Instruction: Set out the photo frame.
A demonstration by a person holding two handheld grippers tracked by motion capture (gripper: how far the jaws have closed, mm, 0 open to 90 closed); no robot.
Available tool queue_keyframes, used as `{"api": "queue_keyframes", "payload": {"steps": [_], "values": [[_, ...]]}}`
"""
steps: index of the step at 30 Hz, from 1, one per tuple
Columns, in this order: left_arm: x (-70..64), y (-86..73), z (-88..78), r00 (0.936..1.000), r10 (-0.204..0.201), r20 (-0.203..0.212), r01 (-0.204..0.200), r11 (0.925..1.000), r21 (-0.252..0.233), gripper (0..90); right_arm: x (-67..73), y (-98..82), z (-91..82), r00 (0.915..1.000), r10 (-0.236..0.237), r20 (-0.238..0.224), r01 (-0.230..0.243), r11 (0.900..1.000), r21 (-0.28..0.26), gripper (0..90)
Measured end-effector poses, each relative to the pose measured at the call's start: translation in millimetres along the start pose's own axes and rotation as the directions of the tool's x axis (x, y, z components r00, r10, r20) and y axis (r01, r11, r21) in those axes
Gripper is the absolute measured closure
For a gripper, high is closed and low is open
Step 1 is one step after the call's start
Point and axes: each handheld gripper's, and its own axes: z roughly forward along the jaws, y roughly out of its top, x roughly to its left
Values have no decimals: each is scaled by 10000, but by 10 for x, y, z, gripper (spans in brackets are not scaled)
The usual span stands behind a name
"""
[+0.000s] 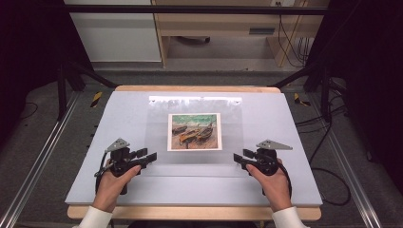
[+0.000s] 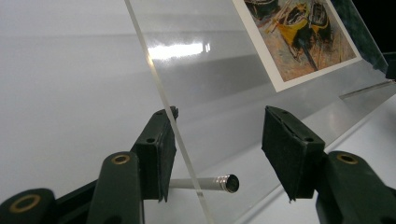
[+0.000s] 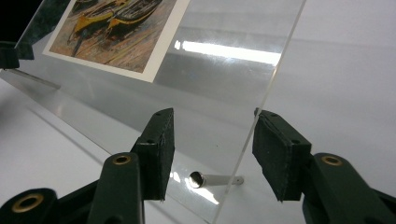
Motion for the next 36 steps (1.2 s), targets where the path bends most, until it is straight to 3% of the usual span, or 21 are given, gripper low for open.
{"api": "queue_keyframes", "payload": {"steps": [36], "values": [[-38, -70, -128, 9995, 299, -32, -298, 9992, 260, 549, 48, -106, -143, 9989, -469, 86, 468, 9988, 143, 616]]}}
